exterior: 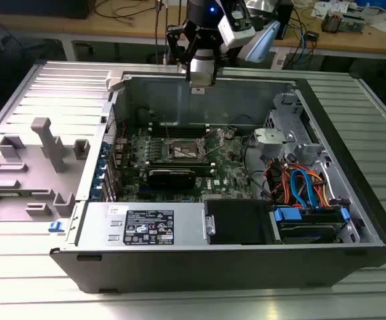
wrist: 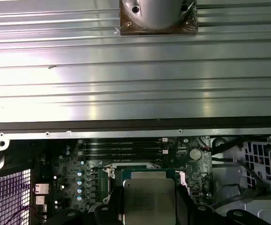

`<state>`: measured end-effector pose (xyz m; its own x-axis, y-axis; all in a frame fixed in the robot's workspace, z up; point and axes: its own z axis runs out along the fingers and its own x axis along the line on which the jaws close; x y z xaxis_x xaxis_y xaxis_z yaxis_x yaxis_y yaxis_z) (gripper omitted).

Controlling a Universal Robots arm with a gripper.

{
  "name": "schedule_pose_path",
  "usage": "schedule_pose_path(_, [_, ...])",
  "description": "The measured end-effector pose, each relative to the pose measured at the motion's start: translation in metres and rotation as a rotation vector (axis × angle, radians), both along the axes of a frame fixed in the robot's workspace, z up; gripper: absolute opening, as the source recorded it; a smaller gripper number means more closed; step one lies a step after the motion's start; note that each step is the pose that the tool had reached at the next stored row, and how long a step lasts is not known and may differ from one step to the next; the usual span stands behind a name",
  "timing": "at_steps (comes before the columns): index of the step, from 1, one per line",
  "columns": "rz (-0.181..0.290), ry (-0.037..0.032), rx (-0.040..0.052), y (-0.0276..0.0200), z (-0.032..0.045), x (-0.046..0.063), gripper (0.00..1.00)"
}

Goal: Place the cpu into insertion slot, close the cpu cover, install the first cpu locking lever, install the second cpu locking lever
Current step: 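Place the cpu into insertion slot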

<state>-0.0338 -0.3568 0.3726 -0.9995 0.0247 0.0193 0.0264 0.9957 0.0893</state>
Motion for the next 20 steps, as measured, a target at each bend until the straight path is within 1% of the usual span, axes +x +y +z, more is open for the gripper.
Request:
schedule_pose_path(4, [0.000,0.0001,-0.0001,0.0000,0.0000,0.0000,0.55])
schedule_pose_path(7, [-0.003,0.0001,-0.0056,-0.0011,-0.0005,-0.0001,0.55])
schedule_pose_path(12, [-0.061,0.0002,-0.0067,-0.0013,-0.0024,0.0000,0.55])
schedule_pose_path(15, [-0.116,0.0003,-0.0077,-0.0013,-0.0041,0.0000,0.55])
schedule_pose_path(20, [-0.162,0.0005,-0.0088,-0.0016,-0.0064,0.0000,0.55])
